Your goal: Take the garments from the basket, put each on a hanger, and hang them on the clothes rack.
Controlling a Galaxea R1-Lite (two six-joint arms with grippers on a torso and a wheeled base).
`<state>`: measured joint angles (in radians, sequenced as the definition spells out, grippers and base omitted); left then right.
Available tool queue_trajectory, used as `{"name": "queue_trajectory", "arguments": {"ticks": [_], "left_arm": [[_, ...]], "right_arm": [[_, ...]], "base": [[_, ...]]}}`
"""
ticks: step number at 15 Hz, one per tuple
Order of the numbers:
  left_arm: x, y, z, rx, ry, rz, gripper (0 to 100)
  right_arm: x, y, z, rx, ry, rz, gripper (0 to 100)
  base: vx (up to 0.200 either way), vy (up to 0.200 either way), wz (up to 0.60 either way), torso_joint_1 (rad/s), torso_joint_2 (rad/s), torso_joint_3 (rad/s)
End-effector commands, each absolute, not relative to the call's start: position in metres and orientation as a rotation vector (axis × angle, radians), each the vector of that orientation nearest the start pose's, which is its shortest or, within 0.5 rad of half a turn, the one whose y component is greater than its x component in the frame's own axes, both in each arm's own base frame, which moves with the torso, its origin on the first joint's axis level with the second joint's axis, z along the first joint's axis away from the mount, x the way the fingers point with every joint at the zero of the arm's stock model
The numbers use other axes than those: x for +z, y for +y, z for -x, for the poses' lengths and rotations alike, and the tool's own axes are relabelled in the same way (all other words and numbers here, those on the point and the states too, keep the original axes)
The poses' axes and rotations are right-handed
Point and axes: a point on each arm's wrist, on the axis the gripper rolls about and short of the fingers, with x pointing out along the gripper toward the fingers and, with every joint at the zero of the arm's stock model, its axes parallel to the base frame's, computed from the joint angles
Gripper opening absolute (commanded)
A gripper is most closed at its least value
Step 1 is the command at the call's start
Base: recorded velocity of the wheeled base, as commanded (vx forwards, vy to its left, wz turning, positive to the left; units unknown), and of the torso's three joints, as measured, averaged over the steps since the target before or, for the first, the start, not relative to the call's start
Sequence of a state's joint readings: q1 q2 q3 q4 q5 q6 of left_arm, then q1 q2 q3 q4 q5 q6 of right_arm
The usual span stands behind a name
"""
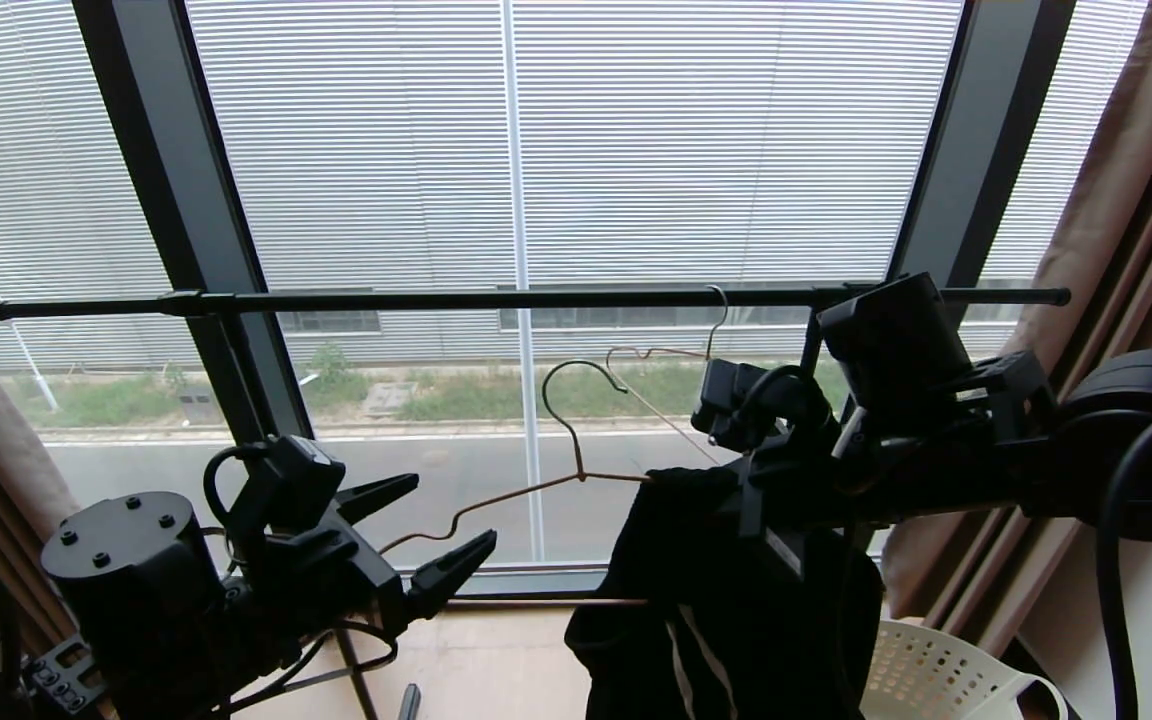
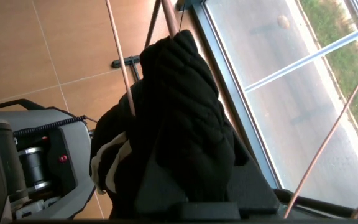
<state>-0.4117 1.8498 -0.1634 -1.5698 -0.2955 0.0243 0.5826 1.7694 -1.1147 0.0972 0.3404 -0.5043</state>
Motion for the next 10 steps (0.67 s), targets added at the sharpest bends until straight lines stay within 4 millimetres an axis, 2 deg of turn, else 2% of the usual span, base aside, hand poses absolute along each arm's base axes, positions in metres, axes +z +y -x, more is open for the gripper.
{"name": "queue_trajectory", "arguments": {"ticks": [1, 4, 8, 10], "left_arm": [[0.099, -0.097, -0.221, -0.685, 0.085, -0.025, 100], [0.110, -0.096, -0.223, -0.672, 0.055, 0.034, 100], [0.123, -0.074, -0.213, -0.588, 0.183, 0.230, 100], [0.115, -0.069, -0.204, -0.601, 0.282, 0.321, 100]], "right_arm": [[0.181, 0.175, -0.260, 1.044, 0.530, 0.531, 0], [0.187, 0.166, -0.260, 1.018, 0.513, 0.520, 0], [0.194, 0.156, -0.262, 0.969, 0.513, 0.466, 0], [0.194, 0.151, -0.267, 0.946, 0.500, 0.404, 0]], "base": [[0.000, 0.000, 0.00, 0.000, 0.00, 0.000], [0.000, 0.000, 0.00, 0.000, 0.00, 0.000], [0.000, 0.000, 0.00, 0.000, 0.00, 0.000], [0.000, 0.000, 0.00, 0.000, 0.00, 0.000]]}}
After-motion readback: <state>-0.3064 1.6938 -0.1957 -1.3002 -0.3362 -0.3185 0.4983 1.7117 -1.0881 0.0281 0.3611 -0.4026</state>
